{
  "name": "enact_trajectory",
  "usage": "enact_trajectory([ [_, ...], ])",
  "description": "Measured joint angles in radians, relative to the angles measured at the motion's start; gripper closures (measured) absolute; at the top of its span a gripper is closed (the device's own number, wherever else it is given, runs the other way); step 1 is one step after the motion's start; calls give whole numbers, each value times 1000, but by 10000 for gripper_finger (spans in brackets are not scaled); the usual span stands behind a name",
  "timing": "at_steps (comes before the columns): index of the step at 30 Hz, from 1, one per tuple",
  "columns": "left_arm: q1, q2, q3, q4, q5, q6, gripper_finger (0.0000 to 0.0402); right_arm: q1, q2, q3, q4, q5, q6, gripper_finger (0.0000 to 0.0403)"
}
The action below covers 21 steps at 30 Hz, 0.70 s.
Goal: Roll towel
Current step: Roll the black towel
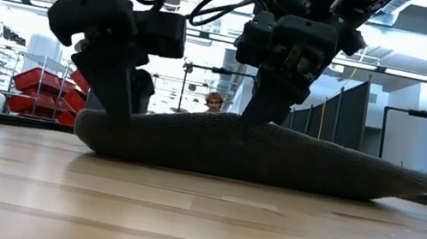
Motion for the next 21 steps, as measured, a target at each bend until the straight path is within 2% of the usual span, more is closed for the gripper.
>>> enact_trajectory([
  [4,0,0,1,-65,-19,-7,249,0,0,0,0,-2,0,401],
  [11,1,-1,1,-127,-29,9,382,0,0,1,-5,-2,-8,401],
  [14,1,-2,1,-131,-30,3,395,0,0,1,-26,-3,-16,401],
  [17,3,-2,3,-137,-31,-5,399,3,0,3,-53,-3,-108,395],
  [21,14,-2,0,-163,-29,-27,399,36,0,3,-112,30,-218,349],
])
